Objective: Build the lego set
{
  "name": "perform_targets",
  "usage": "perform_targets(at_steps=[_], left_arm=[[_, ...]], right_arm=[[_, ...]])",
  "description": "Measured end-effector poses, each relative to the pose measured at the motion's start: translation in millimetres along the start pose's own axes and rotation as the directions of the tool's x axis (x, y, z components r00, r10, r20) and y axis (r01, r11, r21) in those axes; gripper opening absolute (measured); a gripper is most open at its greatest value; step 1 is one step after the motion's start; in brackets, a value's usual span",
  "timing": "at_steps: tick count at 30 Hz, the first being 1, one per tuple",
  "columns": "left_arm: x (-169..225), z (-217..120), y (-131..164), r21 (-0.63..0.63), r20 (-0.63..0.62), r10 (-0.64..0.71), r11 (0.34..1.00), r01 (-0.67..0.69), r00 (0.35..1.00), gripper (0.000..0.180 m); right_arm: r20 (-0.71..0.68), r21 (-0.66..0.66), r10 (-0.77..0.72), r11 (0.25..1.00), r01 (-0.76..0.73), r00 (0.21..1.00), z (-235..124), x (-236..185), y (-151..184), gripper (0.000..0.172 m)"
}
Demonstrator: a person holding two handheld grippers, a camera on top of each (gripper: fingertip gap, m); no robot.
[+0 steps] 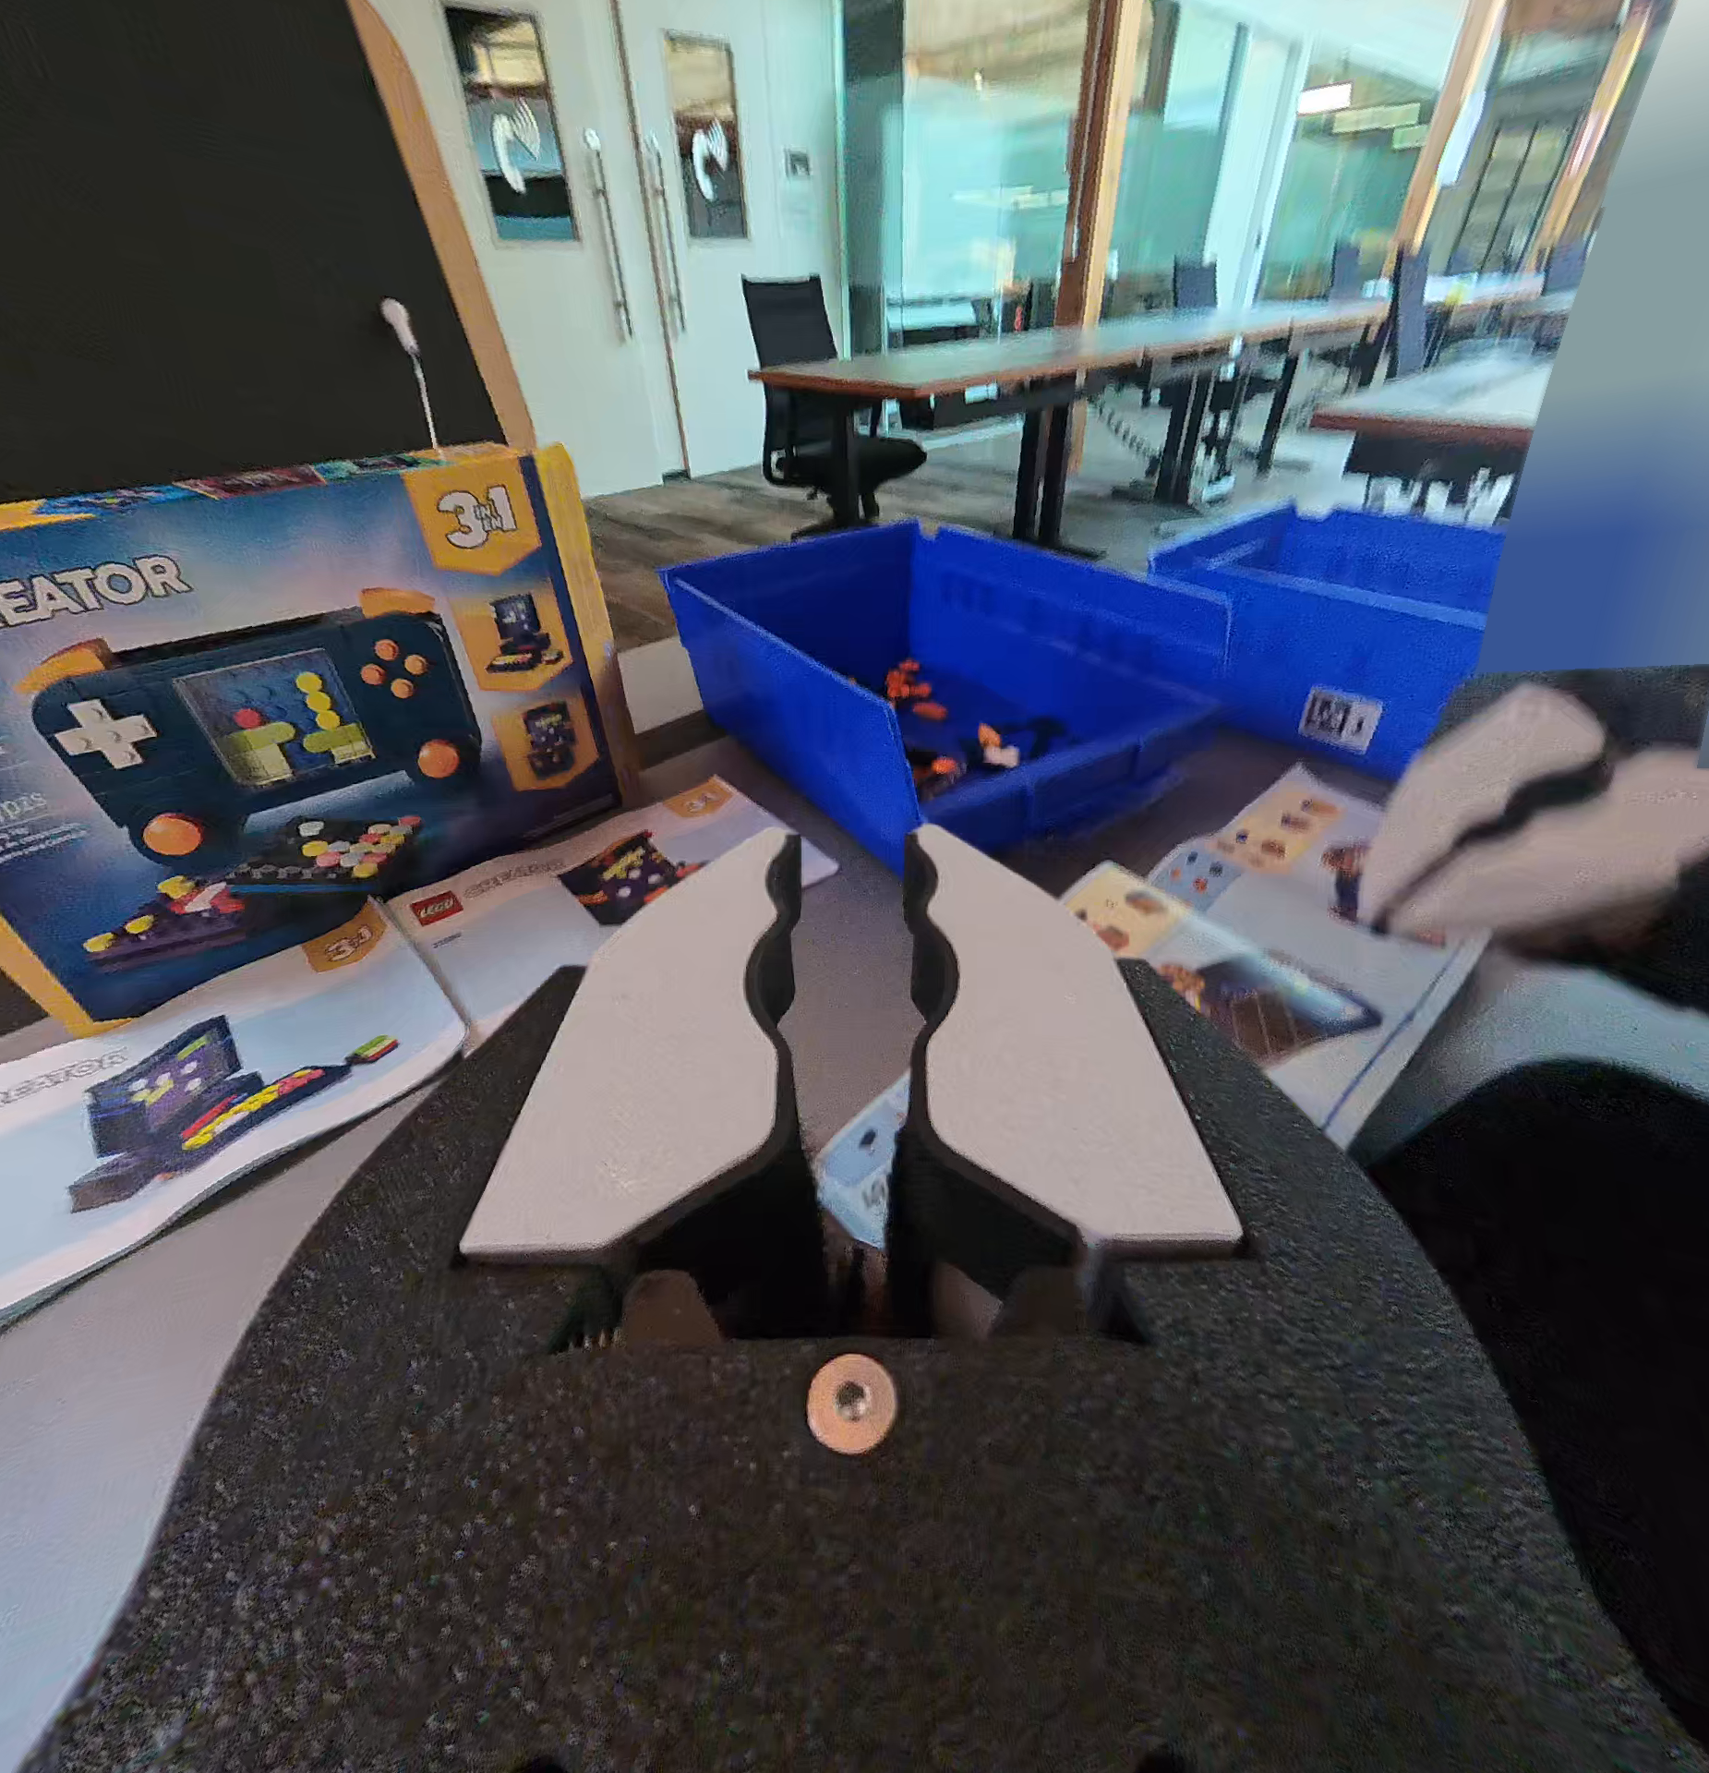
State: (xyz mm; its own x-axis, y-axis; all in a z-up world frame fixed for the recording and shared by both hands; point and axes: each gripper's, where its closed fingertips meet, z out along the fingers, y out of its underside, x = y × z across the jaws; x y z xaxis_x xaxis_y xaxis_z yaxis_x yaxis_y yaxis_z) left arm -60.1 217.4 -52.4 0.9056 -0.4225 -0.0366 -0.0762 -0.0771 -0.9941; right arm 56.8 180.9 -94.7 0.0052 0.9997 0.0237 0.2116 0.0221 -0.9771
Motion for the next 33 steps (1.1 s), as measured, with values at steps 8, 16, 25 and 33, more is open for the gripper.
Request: perform_targets(at_steps=[8, 16, 25, 33], left_arm=[[104, 23, 52, -0.144, -0.391, 0.203, 0.950, -0.277, 0.898, 0.020], [168, 77, 100, -0.155, -0.505, 0.556, 0.694, -0.703, 0.660, 0.013], [100, 64, 147, -0.421, -0.398, 0.591, 0.562, -0.711, 0.702, 0.000], [102, 62, 147, -0.400, -0.401, 0.610, 0.555, -0.730, 0.683, 0.000]], right_arm=[[-0.175, -0.502, -0.184, 0.862, 0.073, 0.967, -39, 76, 113, 0.000], [-0.130, -0.497, -0.210, 0.860, 0.120, 0.969, -17, 68, 121, 0.000], [-0.162, -0.505, -0.212, 0.857, 0.104, 0.964, -62, 82, 132, 0.000], [-0.184, -0.475, -0.115, 0.880, 0.014, 0.976, -59, 90, 113, 0.008]])
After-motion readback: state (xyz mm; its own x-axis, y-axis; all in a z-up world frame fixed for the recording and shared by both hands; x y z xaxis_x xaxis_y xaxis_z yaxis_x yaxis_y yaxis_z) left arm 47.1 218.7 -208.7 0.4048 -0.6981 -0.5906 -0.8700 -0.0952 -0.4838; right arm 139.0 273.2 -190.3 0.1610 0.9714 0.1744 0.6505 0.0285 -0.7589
